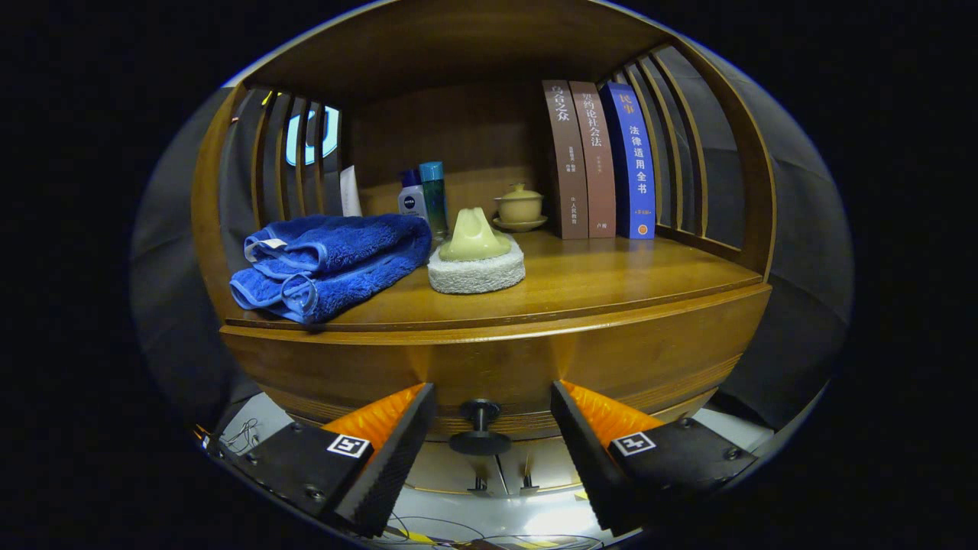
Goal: Pull open the drawer, take out the items inside it, and place them on the countertop above the cabinet.
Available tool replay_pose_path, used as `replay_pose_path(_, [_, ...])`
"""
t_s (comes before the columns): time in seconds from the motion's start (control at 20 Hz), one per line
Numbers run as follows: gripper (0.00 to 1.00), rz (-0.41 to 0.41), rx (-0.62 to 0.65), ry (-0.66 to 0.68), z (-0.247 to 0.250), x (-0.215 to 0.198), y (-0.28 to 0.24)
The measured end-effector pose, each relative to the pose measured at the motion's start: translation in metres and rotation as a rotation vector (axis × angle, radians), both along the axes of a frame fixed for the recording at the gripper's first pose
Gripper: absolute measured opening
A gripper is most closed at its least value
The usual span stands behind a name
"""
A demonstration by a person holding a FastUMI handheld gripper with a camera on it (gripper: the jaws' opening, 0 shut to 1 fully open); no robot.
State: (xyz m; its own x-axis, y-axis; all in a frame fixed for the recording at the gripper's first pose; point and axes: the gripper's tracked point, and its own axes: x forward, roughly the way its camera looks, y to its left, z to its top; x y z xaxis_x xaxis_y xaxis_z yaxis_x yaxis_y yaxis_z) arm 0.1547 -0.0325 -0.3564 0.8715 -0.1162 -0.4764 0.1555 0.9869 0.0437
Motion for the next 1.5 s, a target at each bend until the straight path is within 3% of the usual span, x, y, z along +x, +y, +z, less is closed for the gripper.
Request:
replay_pose_path(0.5, [0.99,0.0,-0.003,0.005,0.001,-0.001,0.0])
replay_pose_path(0.75, [0.98,0.006,0.0,-0.032,0.029,-0.01,0.002])
replay_pose_path(1.5, [0.98,0.045,-0.073,-0.331,0.257,-0.073,0.018])
